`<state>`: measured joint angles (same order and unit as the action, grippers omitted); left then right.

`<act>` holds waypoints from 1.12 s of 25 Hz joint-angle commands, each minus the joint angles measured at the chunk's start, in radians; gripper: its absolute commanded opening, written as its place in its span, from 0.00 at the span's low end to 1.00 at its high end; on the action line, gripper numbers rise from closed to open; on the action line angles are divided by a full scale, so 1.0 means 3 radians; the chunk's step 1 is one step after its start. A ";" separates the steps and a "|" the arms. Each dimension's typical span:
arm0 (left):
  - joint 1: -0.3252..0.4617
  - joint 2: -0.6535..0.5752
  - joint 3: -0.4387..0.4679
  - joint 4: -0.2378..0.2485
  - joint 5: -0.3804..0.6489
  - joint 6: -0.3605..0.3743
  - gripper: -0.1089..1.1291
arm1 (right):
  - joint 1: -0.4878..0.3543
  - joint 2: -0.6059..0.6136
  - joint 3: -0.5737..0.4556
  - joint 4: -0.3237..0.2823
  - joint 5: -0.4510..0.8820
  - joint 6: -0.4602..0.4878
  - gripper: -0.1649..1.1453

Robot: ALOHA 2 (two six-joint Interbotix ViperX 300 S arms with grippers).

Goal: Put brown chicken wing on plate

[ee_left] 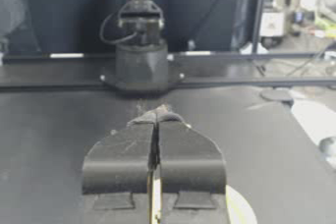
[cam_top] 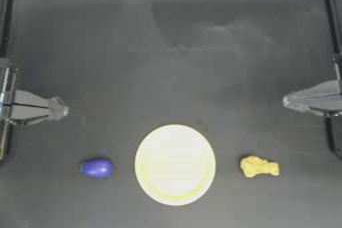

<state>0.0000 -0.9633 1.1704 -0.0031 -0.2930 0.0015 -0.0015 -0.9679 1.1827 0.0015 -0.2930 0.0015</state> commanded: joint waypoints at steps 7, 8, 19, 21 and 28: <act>0.0000 -0.0041 -0.0026 0.0020 -0.0010 0.0077 0.15 | -0.0005 0.0046 -0.0026 -0.0061 -0.0010 -0.0020 0.20; 0.0000 -0.0036 -0.0026 0.0020 -0.0005 0.0072 0.16 | -0.0005 0.0051 -0.0031 -0.0066 -0.0005 -0.0020 0.22; 0.0000 -0.0010 -0.0041 0.0020 0.0092 0.0072 0.97 | -0.0005 0.0061 -0.0102 -0.0123 0.0123 -0.0026 0.90; 0.0000 -0.0010 -0.0041 0.0020 0.0112 0.0077 0.91 | -0.0005 0.0061 -0.0133 -0.0118 0.0210 -0.0026 0.95; 0.0000 -0.0010 -0.0041 0.0010 0.0164 0.0066 0.92 | -0.0005 0.0066 -0.0435 -0.0092 0.1038 0.0005 0.88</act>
<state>-0.0015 -0.9771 1.1858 0.0000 -0.2439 0.0215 -0.0031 -0.9572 1.1075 -0.0337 -0.0522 0.0015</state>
